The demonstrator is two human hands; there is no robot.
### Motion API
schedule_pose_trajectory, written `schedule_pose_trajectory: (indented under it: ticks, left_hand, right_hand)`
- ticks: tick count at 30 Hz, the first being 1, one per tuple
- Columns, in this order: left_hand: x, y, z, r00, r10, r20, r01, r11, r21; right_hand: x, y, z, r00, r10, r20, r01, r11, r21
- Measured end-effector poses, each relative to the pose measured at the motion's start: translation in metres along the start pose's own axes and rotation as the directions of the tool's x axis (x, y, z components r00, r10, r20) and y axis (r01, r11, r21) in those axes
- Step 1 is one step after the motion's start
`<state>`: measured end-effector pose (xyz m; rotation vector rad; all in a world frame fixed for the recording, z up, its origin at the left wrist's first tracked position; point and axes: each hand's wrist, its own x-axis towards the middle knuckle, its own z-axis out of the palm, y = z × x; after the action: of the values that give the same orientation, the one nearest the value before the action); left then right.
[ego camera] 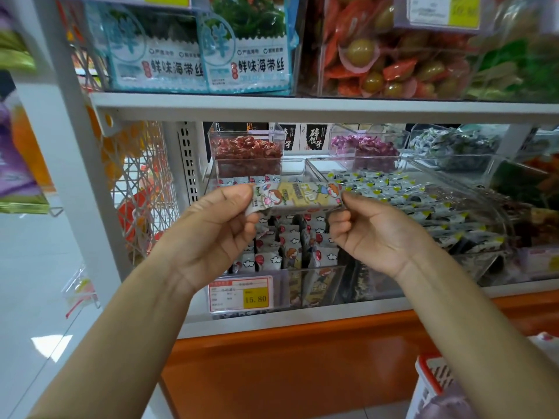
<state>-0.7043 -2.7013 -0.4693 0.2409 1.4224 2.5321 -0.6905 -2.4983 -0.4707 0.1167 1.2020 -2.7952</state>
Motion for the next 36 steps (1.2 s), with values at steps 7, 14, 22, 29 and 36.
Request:
schedule_pose_trajectory:
  ticks: [7,14,22,29,36]
  left_hand:
    - [-0.001,0.002,0.002,0.997,-0.005,0.072,0.009,0.999,-0.048]
    - [0.0,0.006,-0.002,0.994,-0.105,-0.015,0.101,0.977,-0.187]
    - [0.001,0.004,-0.003,0.993,-0.112,-0.036,0.105,0.983,-0.151]
    - [-0.003,0.003,-0.002,0.996,0.085,0.028,-0.089,0.975,0.206]
    - [-0.005,0.001,0.005,0.956,0.272,-0.106,-0.179,0.833,0.524]
  right_hand:
    - [-0.003,0.002,0.004,0.997,-0.009,0.082,0.003,0.997,0.073]
    - [-0.005,0.004,0.008,0.993,0.07,0.096,-0.079,0.993,0.091]
    - [-0.007,0.006,0.007,0.987,0.107,0.121,-0.145,0.919,0.368]
    - [-0.007,0.003,0.004,0.993,0.064,0.096,-0.097,0.915,0.391]
    - [-0.003,0.003,0.0,0.992,0.036,0.12,-0.079,0.925,0.371]
